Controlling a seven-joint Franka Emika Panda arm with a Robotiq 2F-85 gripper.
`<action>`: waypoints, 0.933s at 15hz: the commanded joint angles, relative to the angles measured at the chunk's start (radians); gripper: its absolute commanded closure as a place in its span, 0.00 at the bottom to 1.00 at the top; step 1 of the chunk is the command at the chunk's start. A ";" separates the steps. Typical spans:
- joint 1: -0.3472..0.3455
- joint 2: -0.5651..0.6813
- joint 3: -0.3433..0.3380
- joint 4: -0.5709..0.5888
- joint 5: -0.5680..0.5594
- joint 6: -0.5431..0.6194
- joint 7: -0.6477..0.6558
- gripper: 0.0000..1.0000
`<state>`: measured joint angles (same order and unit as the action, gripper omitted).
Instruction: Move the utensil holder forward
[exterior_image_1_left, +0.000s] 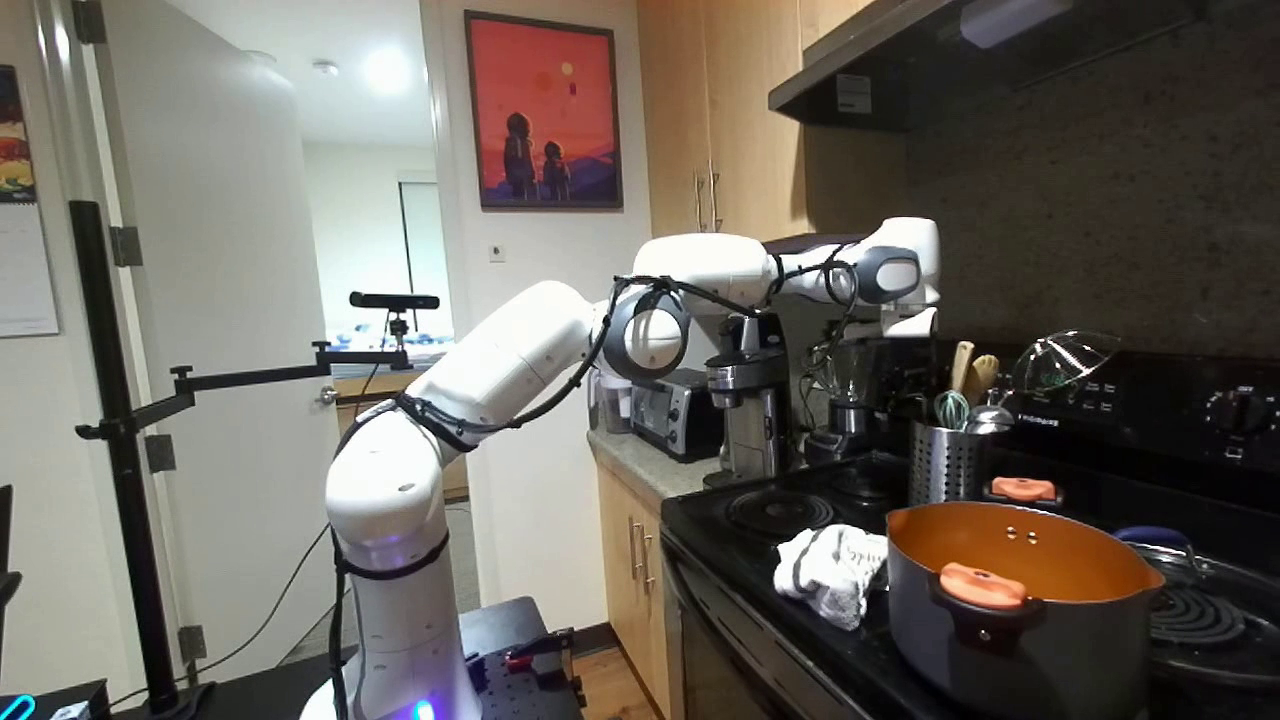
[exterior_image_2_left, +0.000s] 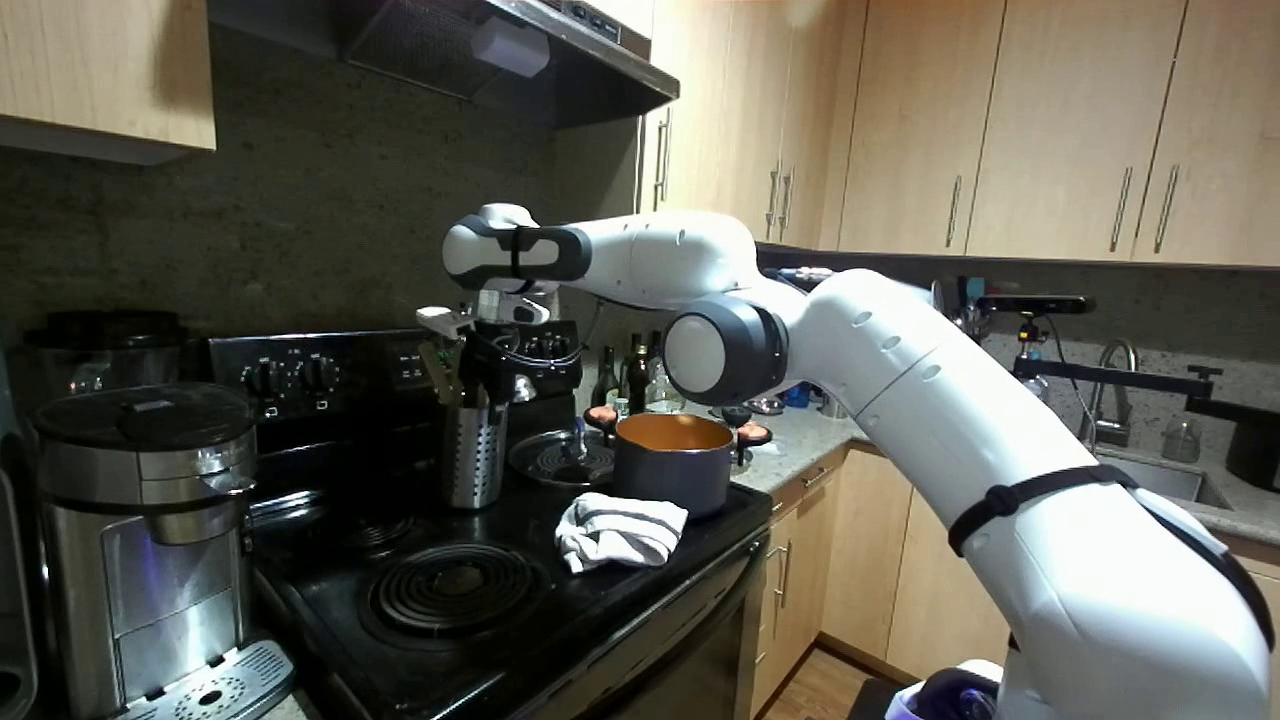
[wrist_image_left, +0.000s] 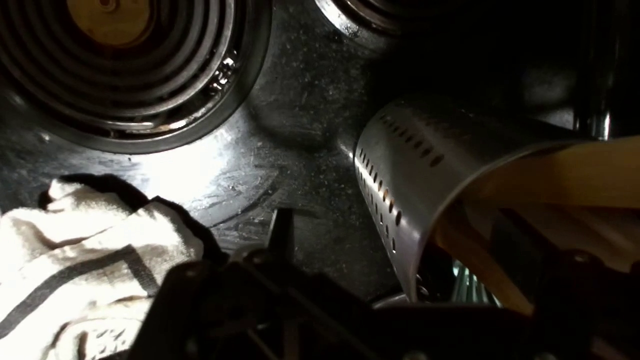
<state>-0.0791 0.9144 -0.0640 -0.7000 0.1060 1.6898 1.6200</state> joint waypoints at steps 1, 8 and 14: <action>0.005 0.029 -0.001 0.035 0.006 -0.006 0.041 0.00; 0.018 0.029 0.005 0.053 0.008 -0.002 0.051 0.57; 0.025 0.029 0.002 0.081 0.005 -0.005 0.052 0.99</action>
<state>-0.0576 0.9332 -0.0618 -0.6503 0.1058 1.6898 1.6380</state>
